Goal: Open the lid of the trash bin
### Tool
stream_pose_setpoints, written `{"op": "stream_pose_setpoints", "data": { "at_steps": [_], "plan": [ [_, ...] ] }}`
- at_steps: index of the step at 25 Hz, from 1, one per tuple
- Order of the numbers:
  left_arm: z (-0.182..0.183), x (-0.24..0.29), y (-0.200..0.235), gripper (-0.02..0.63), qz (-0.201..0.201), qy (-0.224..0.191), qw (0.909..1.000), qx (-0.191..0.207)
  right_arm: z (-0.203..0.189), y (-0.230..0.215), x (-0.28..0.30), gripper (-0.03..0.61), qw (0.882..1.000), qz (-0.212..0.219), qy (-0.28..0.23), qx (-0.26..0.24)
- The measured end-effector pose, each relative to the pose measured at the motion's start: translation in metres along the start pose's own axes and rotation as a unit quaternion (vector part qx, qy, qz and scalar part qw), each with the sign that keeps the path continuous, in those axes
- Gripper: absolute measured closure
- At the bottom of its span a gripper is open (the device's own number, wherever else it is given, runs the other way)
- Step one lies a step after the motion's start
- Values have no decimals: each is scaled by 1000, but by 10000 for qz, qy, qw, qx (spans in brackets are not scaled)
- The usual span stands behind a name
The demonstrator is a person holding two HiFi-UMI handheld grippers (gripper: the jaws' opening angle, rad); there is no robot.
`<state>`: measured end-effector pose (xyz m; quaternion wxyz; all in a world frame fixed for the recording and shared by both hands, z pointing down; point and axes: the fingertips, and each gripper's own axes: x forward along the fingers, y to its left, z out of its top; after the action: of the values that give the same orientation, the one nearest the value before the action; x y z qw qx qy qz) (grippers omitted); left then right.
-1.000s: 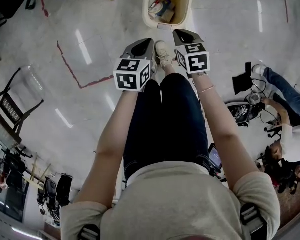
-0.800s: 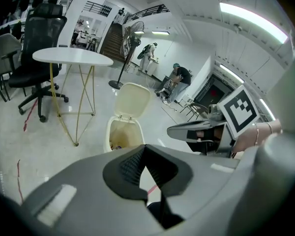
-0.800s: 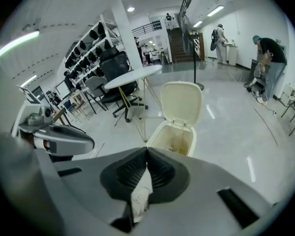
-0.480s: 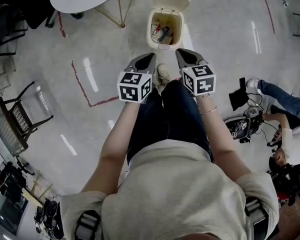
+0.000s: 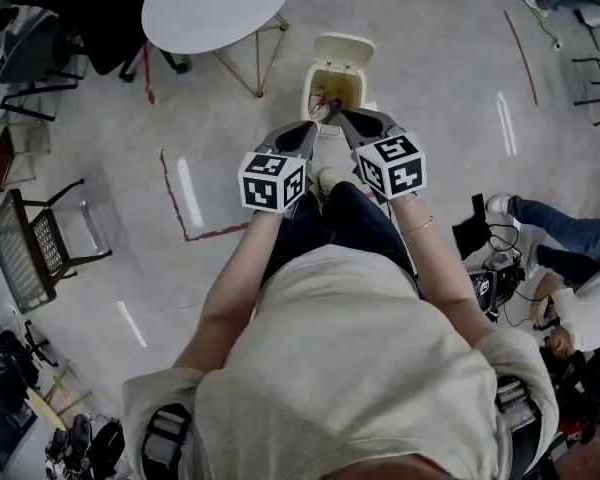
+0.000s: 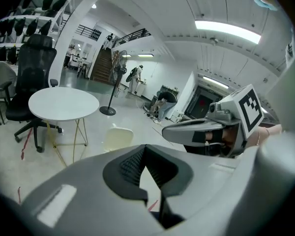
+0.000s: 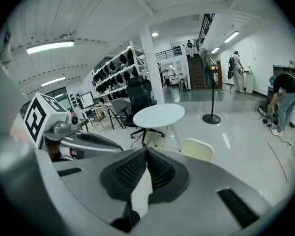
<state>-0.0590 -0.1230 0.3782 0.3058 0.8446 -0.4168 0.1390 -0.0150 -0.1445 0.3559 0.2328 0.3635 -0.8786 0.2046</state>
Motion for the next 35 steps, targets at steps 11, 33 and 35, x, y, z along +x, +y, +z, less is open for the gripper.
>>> {"op": "stream_pose_setpoints", "data": {
  "at_steps": [11, 33, 35],
  "plan": [
    [47, -38, -23, 609, -134, -580, 9968, 535, 64, 33, -36, 571, 9934, 2, -983, -591],
    [69, -19, -3, 609, 414, -815, 9940, 608, 72, 19, -32, 572, 9915, 117, -991, -835],
    [68, -17, -4, 609, 434, -768, 9941, 629, 71, 16, -33, 572, 9918, 106, -985, -810]
  ]
}}
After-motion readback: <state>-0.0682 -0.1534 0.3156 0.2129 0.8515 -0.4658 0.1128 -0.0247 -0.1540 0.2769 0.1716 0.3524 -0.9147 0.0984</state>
